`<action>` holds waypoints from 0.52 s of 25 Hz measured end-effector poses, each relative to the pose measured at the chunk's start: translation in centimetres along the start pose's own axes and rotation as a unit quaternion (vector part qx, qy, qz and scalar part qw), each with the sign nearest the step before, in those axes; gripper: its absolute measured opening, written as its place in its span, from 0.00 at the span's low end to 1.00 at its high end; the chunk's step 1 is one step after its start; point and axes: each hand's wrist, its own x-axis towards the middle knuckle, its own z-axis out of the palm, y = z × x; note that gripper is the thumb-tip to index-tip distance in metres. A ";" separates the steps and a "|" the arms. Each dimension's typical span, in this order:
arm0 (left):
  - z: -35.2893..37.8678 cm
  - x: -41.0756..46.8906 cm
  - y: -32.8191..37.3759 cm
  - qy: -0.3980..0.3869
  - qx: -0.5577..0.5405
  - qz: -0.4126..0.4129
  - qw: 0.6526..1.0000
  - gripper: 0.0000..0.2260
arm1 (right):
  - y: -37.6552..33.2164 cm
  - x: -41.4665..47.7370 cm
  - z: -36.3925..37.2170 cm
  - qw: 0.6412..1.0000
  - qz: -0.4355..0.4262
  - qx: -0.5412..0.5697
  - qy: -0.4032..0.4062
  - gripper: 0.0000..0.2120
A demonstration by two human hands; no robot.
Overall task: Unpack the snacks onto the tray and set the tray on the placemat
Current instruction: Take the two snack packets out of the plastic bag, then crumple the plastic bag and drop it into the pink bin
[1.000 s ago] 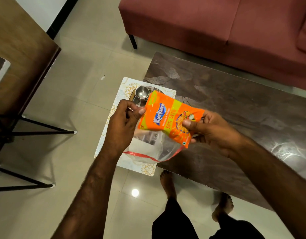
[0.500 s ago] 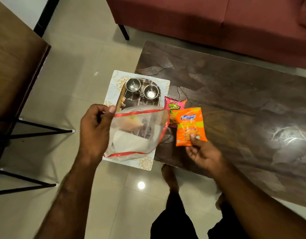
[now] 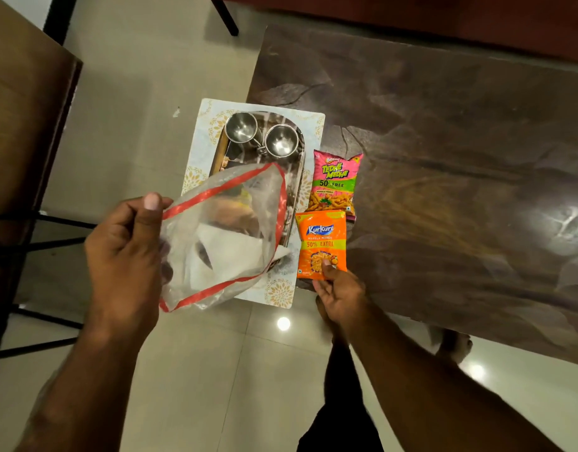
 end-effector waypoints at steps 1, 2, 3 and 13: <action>0.0 -0.1 0.2 -0.007 -0.004 0.000 1.000 0.15 | -0.1 -0.3 0.1 1.000 0.001 -0.029 0.005 0.07; 0.2 -0.2 0.3 -0.012 -0.014 -0.005 1.000 0.15 | -0.5 -0.9 0.2 0.998 0.011 -0.069 0.004 0.06; 0.3 -0.2 0.4 -0.014 -0.026 -0.014 0.999 0.16 | -0.9 -1.5 0.1 0.993 0.026 -0.116 0.004 0.06; 0.3 -0.5 4.2 -0.040 -0.155 -0.152 0.975 0.18 | -6.3 -9.9 -0.7 0.828 -0.330 -0.399 -0.214 0.58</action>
